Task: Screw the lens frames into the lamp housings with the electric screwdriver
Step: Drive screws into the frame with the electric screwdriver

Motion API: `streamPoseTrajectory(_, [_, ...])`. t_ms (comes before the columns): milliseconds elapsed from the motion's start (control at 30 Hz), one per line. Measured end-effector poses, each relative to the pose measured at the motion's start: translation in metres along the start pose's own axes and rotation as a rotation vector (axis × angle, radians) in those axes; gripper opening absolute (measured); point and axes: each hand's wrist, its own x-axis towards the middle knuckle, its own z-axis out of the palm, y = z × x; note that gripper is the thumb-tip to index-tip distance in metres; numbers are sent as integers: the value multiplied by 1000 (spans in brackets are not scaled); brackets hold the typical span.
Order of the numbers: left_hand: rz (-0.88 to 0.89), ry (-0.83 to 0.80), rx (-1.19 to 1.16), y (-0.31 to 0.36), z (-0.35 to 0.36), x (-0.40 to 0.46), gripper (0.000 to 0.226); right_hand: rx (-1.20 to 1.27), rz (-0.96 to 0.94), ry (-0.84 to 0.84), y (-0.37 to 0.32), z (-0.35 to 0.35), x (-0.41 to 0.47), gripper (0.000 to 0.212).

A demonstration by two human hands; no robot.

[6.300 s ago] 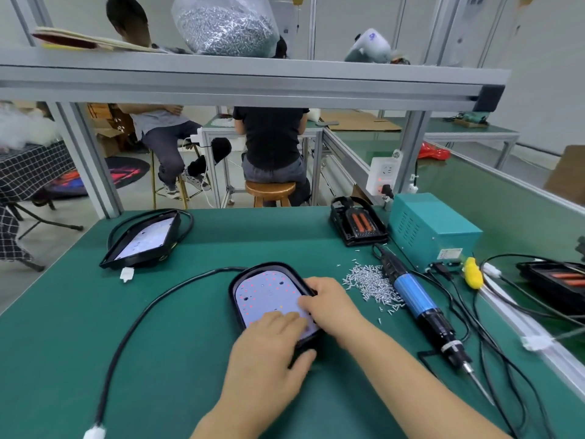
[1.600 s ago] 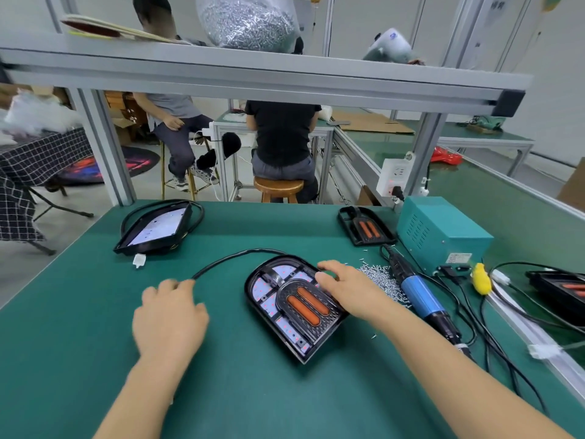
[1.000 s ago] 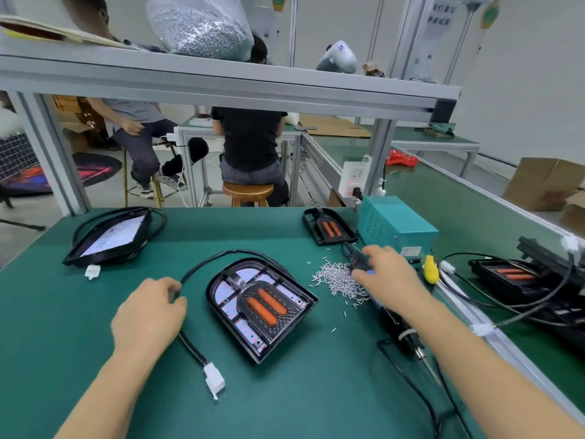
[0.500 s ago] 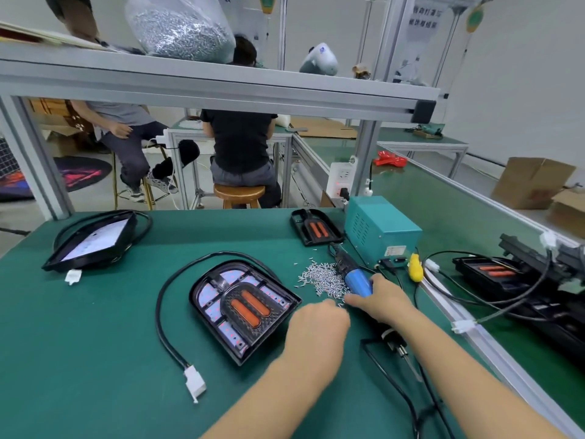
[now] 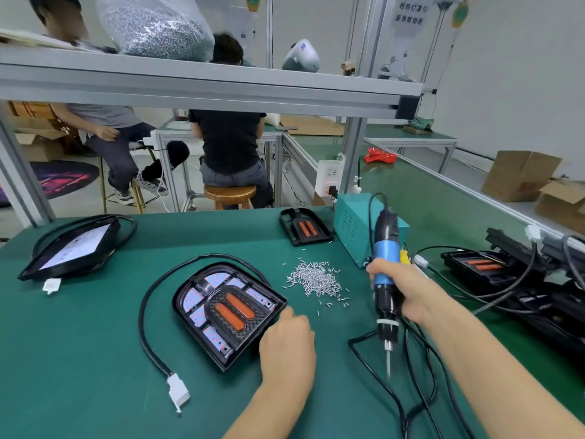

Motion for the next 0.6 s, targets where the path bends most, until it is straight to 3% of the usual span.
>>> streamPoseTrajectory(200, [24,34,27,6,5,1,18,232,-93,-83,-19,-1,-18,45])
streamPoseTrajectory(333, [121,82,-33,5,6,-7,18,306,-154,-61,-20,6,-12,41])
streamPoseTrajectory(600, [181,241,-557,12,-30,-4,12,253,-109,-138,-8,21,-3,49])
